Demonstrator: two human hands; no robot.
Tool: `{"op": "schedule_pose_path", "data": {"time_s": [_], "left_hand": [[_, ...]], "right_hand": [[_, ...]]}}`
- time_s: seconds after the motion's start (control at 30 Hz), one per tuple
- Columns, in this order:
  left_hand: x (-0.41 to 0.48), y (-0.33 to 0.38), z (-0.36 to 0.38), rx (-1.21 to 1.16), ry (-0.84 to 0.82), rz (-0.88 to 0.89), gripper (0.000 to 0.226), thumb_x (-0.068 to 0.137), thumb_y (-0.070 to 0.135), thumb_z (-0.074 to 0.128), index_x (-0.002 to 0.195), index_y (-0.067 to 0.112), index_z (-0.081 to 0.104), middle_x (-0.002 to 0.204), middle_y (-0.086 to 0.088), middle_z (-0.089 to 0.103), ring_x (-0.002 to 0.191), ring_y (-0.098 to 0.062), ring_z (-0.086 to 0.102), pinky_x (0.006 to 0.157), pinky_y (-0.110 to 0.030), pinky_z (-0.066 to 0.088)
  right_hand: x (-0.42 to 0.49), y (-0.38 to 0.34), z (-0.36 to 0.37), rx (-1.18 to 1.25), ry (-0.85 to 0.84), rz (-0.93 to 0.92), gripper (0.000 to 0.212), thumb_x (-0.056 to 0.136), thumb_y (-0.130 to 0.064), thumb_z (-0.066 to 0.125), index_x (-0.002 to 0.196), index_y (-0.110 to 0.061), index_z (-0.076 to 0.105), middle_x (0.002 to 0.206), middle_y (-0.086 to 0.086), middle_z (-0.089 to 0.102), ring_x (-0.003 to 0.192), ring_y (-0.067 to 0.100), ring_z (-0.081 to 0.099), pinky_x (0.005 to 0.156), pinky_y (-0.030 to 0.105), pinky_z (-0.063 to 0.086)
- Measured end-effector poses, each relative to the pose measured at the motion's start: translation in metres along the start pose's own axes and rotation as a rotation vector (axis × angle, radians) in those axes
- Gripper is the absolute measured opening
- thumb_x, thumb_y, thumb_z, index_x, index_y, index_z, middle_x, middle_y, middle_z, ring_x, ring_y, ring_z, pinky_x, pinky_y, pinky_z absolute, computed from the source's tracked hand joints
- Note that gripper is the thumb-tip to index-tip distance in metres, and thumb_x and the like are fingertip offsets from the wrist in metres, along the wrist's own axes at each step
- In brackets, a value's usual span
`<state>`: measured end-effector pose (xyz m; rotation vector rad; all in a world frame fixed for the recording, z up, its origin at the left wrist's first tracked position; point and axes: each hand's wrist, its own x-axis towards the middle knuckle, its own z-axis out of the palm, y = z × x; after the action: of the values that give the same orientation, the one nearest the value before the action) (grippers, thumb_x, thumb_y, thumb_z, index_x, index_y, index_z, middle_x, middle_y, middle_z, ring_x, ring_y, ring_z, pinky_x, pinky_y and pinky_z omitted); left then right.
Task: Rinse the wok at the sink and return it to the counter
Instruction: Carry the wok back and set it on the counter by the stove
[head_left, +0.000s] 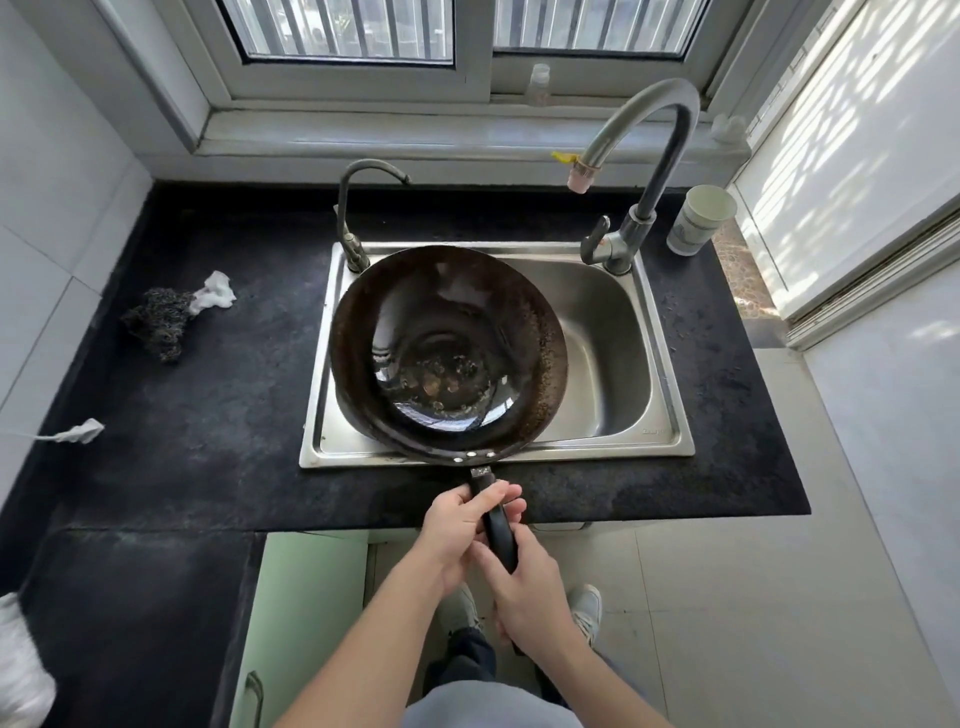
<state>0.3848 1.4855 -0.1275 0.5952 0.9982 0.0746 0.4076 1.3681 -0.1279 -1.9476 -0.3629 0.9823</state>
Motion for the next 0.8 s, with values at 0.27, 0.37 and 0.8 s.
{"op": "schedule_pose_path", "data": {"time_s": [0.27,0.37,0.8], "left_hand": [[0.002,0.005,-0.011,0.074,-0.079,-0.017,0.023,0.090,0.008,0.068,0.107,-0.007,0.067,0.101,-0.019,0.074,0.094,-0.024,0.075,0.076,-0.031,0.060],[0.004,0.007,-0.013,0.053,-0.084,-0.008,0.030,0.090,0.008,0.069,0.113,-0.010,0.064,0.104,-0.019,0.075,0.098,-0.026,0.074,0.079,-0.032,0.060],[-0.012,-0.007,0.023,-0.019,-0.006,0.088,0.028,0.091,0.003,0.065,0.114,-0.012,0.063,0.104,-0.019,0.074,0.088,-0.020,0.074,0.076,-0.026,0.059]], "right_hand": [[0.000,-0.015,-0.009,0.320,-0.269,0.148,0.018,0.099,-0.020,0.057,0.107,-0.004,0.057,0.069,0.005,0.059,0.050,0.019,0.057,0.046,0.030,0.052],[0.000,-0.022,-0.009,0.380,-0.315,0.157,0.016,0.099,-0.017,0.056,0.102,-0.001,0.056,0.063,0.004,0.051,0.043,0.014,0.045,0.038,0.026,0.044],[0.004,-0.012,-0.041,0.035,-0.193,0.039,0.015,0.090,-0.019,0.064,0.076,-0.014,0.062,0.050,-0.003,0.053,0.042,0.013,0.046,0.044,0.027,0.038]]}}
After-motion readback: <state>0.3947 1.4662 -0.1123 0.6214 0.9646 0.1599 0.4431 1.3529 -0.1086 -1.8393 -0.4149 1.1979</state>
